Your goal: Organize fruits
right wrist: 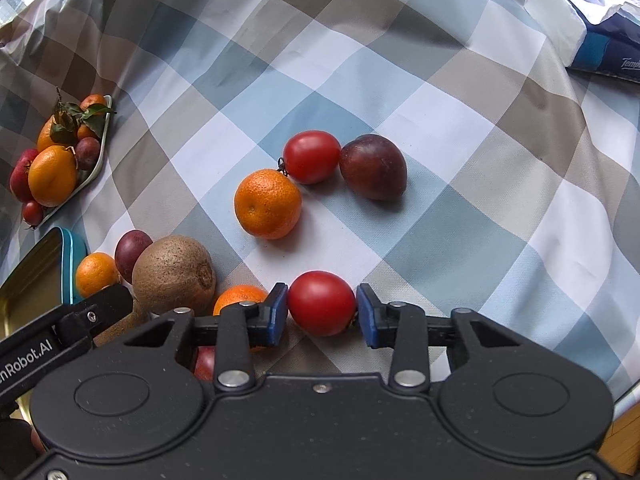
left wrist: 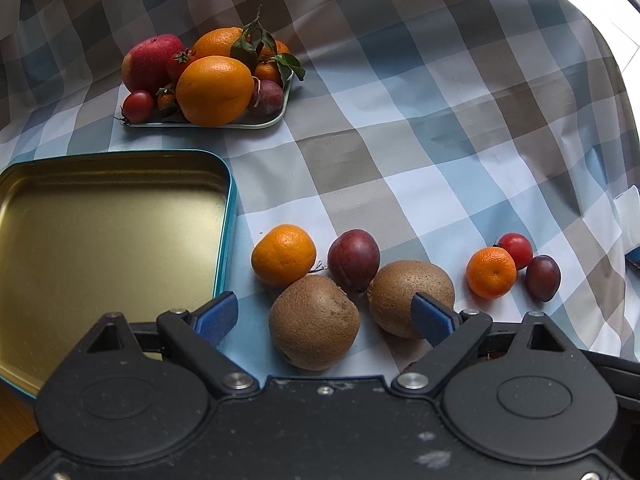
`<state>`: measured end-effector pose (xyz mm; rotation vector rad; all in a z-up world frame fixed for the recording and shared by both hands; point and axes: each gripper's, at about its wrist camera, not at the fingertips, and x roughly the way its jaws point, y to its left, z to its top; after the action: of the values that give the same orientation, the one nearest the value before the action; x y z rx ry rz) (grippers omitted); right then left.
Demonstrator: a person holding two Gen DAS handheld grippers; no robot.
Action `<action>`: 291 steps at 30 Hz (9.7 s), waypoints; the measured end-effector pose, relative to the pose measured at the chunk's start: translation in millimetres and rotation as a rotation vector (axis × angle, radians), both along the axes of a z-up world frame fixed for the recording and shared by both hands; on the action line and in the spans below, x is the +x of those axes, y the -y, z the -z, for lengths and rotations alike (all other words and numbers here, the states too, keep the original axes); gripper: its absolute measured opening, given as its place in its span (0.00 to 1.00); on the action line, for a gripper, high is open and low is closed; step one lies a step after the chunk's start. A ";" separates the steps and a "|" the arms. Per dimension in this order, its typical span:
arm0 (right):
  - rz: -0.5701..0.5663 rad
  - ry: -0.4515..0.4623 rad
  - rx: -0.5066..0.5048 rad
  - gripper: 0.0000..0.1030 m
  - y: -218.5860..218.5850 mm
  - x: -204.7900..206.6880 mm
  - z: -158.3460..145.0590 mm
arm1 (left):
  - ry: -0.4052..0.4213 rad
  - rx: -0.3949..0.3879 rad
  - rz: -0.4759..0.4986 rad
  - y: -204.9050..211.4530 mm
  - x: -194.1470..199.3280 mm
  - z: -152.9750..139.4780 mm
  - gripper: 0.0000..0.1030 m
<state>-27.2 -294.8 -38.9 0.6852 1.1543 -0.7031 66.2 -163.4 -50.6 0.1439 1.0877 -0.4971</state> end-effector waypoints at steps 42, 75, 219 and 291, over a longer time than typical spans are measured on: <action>0.004 0.069 0.041 0.45 2.6 -16.3 -16.5 | -0.097 0.121 -0.087 13.7 3.5 38.2 0.81; -0.079 0.136 -0.019 0.45 -26.6 -1.6 -53.0 | 0.027 -0.008 -0.151 -37.7 -3.9 -21.1 0.55; 0.121 0.025 -0.019 0.46 4.6 -15.1 -32.9 | 0.027 0.027 -0.033 -7.2 -14.0 -25.0 0.91; -0.001 0.068 -0.050 0.46 -37.0 10.7 -23.0 | -0.004 -0.031 -0.029 -1.8 32.7 -32.1 0.80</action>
<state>-16.5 -257.8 -15.9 0.6611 1.0711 -0.7003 98.9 -161.5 -18.5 0.0998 1.0839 -0.4882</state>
